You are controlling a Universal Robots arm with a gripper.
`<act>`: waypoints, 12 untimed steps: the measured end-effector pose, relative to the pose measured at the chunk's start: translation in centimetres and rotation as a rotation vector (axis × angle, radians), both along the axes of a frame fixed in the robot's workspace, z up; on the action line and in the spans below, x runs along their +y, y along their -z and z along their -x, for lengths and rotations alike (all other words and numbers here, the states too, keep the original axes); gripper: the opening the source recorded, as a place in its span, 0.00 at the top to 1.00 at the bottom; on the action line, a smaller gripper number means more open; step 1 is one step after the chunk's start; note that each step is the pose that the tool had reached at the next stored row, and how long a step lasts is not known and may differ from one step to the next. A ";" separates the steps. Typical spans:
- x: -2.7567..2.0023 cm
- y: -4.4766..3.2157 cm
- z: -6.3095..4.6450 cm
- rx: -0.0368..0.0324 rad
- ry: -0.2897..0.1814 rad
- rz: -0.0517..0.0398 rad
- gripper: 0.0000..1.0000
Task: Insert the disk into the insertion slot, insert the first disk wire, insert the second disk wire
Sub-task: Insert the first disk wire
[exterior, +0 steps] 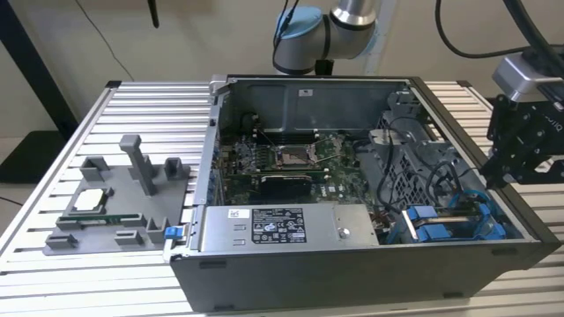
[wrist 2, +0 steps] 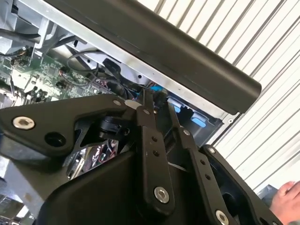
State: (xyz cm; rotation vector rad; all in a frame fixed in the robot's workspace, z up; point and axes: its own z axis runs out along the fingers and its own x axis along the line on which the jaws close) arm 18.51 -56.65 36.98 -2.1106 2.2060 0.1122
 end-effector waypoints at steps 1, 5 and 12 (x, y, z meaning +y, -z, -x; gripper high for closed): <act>-0.05 0.02 0.0 0.0000 0.000 0.0000 0.00; -0.39 0.26 0.0 0.0001 0.000 -0.0013 0.00; -0.58 0.83 0.0 0.0000 0.009 -0.0094 0.00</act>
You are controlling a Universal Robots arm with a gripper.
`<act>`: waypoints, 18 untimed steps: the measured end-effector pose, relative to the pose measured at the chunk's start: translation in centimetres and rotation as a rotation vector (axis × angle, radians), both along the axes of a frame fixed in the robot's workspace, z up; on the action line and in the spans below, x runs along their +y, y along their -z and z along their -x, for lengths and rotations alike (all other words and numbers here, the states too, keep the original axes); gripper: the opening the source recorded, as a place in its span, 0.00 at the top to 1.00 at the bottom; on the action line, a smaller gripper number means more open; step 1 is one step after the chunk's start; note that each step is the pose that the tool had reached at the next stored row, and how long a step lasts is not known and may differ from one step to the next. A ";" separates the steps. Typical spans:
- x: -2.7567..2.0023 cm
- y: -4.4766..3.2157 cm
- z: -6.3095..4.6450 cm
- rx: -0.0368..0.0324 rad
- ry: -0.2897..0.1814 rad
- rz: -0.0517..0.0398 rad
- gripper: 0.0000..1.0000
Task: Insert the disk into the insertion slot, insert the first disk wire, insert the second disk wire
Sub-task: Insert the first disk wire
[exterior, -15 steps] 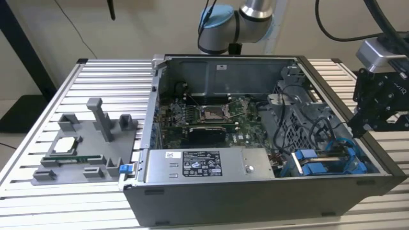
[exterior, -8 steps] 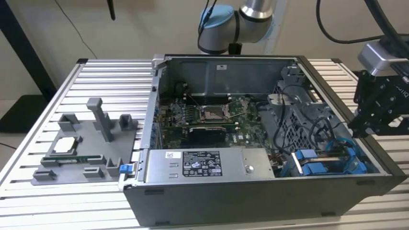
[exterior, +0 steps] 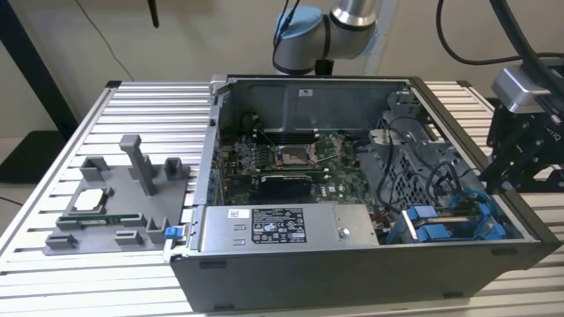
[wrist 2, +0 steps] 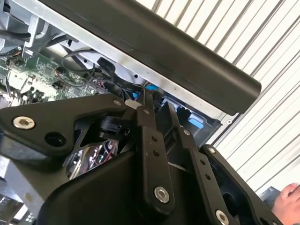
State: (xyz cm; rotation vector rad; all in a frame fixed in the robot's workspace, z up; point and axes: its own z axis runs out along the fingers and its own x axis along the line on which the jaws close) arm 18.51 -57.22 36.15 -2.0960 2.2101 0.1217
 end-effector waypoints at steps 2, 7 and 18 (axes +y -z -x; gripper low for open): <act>-0.02 0.12 0.0 0.0000 0.002 -0.0034 0.00; -0.02 0.37 0.0 -0.0013 0.002 -0.0219 0.00; -0.08 0.82 0.0 -0.0036 0.002 -0.0546 0.00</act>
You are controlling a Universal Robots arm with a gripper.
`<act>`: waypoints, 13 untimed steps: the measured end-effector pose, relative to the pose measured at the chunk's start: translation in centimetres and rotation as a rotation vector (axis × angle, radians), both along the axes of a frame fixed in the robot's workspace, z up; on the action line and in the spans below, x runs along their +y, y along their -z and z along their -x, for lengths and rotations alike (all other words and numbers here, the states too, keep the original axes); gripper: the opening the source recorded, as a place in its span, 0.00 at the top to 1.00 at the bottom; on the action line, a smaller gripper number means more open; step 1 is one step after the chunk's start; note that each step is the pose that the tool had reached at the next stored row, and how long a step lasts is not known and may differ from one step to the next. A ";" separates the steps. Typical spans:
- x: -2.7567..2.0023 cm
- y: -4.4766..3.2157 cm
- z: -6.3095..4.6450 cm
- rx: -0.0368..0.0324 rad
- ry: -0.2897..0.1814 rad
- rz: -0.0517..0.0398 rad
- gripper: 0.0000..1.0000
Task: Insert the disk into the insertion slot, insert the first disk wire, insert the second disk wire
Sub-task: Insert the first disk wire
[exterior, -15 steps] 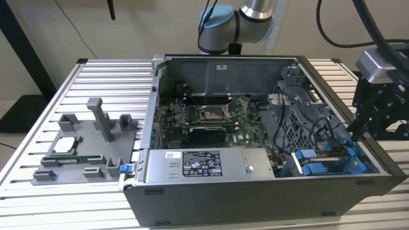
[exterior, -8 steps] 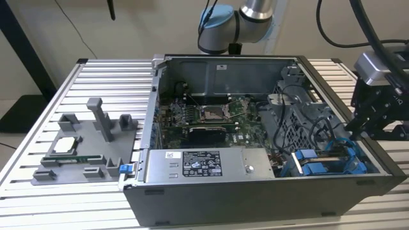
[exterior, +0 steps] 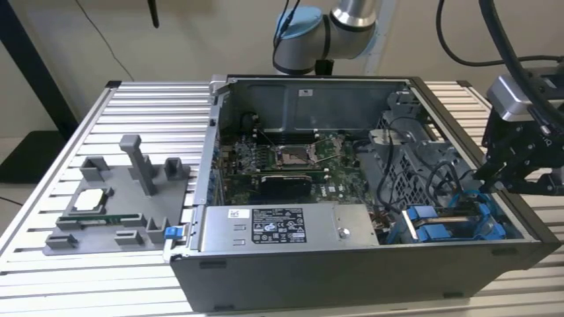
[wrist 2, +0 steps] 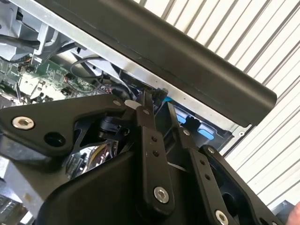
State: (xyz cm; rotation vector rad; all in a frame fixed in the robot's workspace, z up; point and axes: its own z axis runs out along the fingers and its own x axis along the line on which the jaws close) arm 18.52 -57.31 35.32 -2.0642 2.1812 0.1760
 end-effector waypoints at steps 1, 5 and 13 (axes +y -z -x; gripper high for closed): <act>-0.03 0.01 0.0 0.0001 0.000 -0.0002 0.00; -0.13 0.01 0.0 0.0000 0.000 -0.0002 0.00; -0.20 -0.54 0.1 0.0000 0.000 -0.0022 0.00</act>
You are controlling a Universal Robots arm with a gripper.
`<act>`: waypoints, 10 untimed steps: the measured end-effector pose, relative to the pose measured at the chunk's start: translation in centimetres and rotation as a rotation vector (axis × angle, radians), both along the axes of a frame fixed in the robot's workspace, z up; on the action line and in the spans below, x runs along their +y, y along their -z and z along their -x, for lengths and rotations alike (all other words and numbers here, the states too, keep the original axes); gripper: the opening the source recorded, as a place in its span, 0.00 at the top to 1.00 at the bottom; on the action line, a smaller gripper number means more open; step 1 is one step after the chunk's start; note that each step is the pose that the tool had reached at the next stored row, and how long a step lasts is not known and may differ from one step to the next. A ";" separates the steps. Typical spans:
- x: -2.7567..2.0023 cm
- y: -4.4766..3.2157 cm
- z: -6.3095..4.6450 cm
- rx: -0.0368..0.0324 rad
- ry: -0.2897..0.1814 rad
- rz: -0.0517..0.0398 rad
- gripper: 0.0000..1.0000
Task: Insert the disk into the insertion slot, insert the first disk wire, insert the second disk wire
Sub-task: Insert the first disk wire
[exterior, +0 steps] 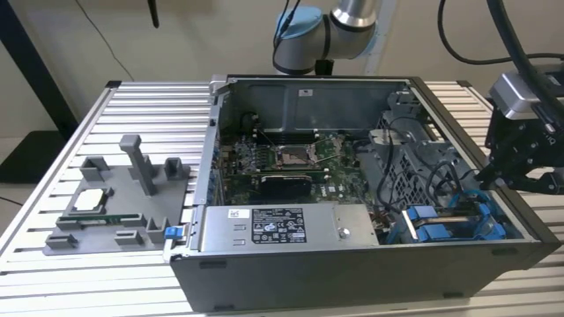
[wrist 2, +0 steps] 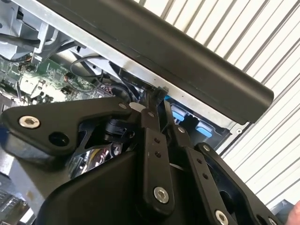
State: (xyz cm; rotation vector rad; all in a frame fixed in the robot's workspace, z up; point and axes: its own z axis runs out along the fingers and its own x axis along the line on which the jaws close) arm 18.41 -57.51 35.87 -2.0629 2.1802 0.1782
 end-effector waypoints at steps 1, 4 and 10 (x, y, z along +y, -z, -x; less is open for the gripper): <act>0.00 -0.17 0.0 0.0000 0.000 -0.0004 0.00; 0.00 -0.62 0.3 -0.0001 0.000 -0.0009 0.00; 0.01 -1.40 1.3 -0.0029 0.000 -0.0015 1.00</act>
